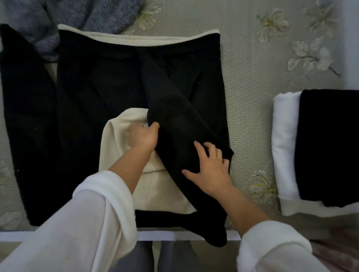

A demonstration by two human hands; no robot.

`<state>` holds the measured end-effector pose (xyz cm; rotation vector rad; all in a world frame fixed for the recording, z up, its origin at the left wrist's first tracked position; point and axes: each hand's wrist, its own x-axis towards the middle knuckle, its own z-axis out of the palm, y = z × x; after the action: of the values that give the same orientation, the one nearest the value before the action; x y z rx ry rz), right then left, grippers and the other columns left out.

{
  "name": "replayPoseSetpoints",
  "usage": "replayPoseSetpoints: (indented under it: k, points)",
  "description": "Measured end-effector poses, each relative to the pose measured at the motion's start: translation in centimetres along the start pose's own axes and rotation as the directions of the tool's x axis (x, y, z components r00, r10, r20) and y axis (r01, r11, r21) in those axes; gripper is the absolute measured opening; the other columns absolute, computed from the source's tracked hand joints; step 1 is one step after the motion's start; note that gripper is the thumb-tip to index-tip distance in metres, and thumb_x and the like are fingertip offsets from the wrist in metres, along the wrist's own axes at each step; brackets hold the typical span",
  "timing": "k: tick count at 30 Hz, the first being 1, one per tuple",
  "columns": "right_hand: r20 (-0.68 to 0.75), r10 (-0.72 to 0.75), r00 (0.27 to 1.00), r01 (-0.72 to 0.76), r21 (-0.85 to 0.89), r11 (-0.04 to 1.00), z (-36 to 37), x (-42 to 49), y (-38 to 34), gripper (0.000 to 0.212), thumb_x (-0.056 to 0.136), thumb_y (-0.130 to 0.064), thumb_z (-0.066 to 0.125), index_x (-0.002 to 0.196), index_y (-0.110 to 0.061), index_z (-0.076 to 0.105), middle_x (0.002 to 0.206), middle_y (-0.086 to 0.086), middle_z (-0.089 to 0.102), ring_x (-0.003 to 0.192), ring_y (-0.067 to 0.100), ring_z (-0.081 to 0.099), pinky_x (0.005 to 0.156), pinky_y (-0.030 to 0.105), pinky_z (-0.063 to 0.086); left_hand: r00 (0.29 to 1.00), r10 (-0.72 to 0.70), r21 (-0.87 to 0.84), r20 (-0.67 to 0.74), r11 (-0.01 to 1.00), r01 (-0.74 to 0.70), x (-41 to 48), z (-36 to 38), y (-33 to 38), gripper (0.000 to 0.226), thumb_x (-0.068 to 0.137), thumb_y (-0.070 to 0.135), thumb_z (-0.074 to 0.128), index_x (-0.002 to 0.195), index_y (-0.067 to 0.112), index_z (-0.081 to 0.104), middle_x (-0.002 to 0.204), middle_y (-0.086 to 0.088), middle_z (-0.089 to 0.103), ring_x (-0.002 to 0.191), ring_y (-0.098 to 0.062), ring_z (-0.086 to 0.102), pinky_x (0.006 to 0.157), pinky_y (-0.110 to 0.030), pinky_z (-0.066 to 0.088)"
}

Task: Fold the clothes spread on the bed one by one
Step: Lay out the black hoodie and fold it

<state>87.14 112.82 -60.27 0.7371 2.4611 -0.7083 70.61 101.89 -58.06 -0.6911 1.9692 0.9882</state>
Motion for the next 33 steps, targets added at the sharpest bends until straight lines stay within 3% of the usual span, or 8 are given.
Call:
replayPoseSetpoints:
  k: [5, 11, 14, 19, 23, 26, 29, 33]
  points:
    - [0.11, -0.011, 0.994, 0.012, -0.011, 1.0, 0.3, -0.3, 1.2, 0.104, 0.073, -0.065, 0.065, 0.151, -0.028, 0.008, 0.154, -0.002, 0.01, 0.141, 0.022, 0.012, 0.112, 0.051, 0.023, 0.937, -0.162, -0.171, 0.31, 0.96, 0.222, -0.6, 0.4, 0.9, 0.022, 0.085, 0.035, 0.062, 0.099, 0.018, 0.058, 0.1, -0.005, 0.063, 0.09, -0.024, 0.06, 0.063, -0.034, 0.046]
    - [0.158, -0.023, 0.987, 0.01, 0.082, 0.997, -1.3, 1.2, 2.1, 0.121, 0.066, -0.06, 0.075, 0.152, -0.032, -0.005, 0.145, -0.005, 0.016, 0.134, 0.019, 0.019, 0.11, 0.043, 0.034, 0.832, 0.131, -0.66, 0.539, 0.679, 0.32, 0.1, 1.0, 2.7, 0.027, 0.082, 0.03, 0.064, 0.102, 0.013, 0.071, 0.111, -0.007, 0.07, 0.103, -0.025, 0.067, 0.084, -0.039, 0.056]
    - [0.191, -0.037, 0.981, 0.027, 0.054, 0.998, -1.4, 1.8, 2.4, 0.124, 0.064, -0.06, 0.077, 0.152, -0.031, -0.005, 0.14, -0.006, 0.017, 0.13, 0.018, 0.02, 0.108, 0.039, 0.037, 0.832, 0.25, -0.782, 0.495, 0.545, 0.301, 0.4, 1.9, 4.5, 0.021, 0.085, 0.028, 0.062, 0.086, 0.01, 0.074, 0.1, -0.008, 0.071, 0.095, -0.025, 0.068, 0.092, -0.042, 0.052]
    - [0.202, -0.042, 0.978, 0.039, 0.019, 0.999, -1.1, 2.4, 2.5, 0.125, 0.061, -0.061, 0.078, 0.151, -0.032, -0.005, 0.136, -0.005, 0.016, 0.127, 0.018, 0.02, 0.105, 0.04, 0.04, 0.869, 0.329, -0.747, 0.369, 0.662, 0.066, 1.4, 1.4, 9.2, 0.027, 0.088, 0.017, 0.058, 0.07, 0.006, 0.076, 0.082, -0.012, 0.072, 0.077, -0.024, 0.068, 0.086, -0.039, 0.055]
    - [0.198, -0.023, 0.98, 0.026, -0.013, 1.0, -0.8, 2.5, 2.3, 0.127, 0.061, -0.059, 0.079, 0.151, -0.032, -0.006, 0.137, -0.004, 0.015, 0.128, 0.019, 0.02, 0.106, 0.043, 0.039, 0.9, 0.382, -0.704, 0.211, 0.698, -0.132, 3.9, -1.5, 11.2, 0.027, 0.085, 0.004, 0.057, 0.111, 0.008, 0.067, 0.113, -0.016, 0.068, 0.1, -0.03, 0.068, 0.086, -0.043, 0.056]
    - [0.207, 0.001, 0.978, 0.014, -0.071, 0.997, -0.7, 2.6, 1.8, 0.128, 0.061, -0.059, 0.079, 0.151, -0.031, -0.007, 0.137, -0.002, 0.014, 0.129, 0.021, 0.02, 0.103, 0.046, 0.04, 0.943, 0.331, -0.531, -0.015, 0.797, -0.288, 6.1, -3.9, 10.1, 0.059, 0.086, 0.0, 0.06, 0.14, 0.014, 0.043, 0.129, -0.012, 0.059, 0.106, -0.023, 0.063, 0.083, -0.036, 0.056]
    - [0.156, 0.013, 0.988, 0.01, -0.147, 0.989, -0.4, 2.6, 0.9, 0.125, 0.063, -0.063, 0.075, 0.15, -0.027, -0.007, 0.14, 0.0, 0.014, 0.13, 0.024, 0.019, 0.103, 0.049, 0.035, 0.874, 0.401, -0.007, -0.273, 0.908, -0.419, 7.5, -5.3, 7.2, 0.08, 0.087, 0.019, 0.064, 0.152, 0.017, 0.018, 0.148, -0.01, 0.038, 0.127, -0.023, 0.045, 0.104, -0.032, 0.041]
    - [0.049, -0.161, 0.986, 0.168, -0.229, 0.959, 1.3, 1.0, 0.4, 0.118, 0.07, -0.076, 0.052, 0.146, -0.03, -0.026, 0.158, 0.001, -0.017, 0.145, 0.025, -0.01, 0.115, 0.048, 0.005, 0.5, 0.853, 0.649, 0.147, 0.299, -0.7, 6.6, -4.0, 2.4, 0.075, 0.092, 0.037, 0.054, 0.153, 0.018, 0.014, 0.16, -0.013, 0.007, 0.147, -0.032, 0.006, 0.116, -0.04, 0.009]
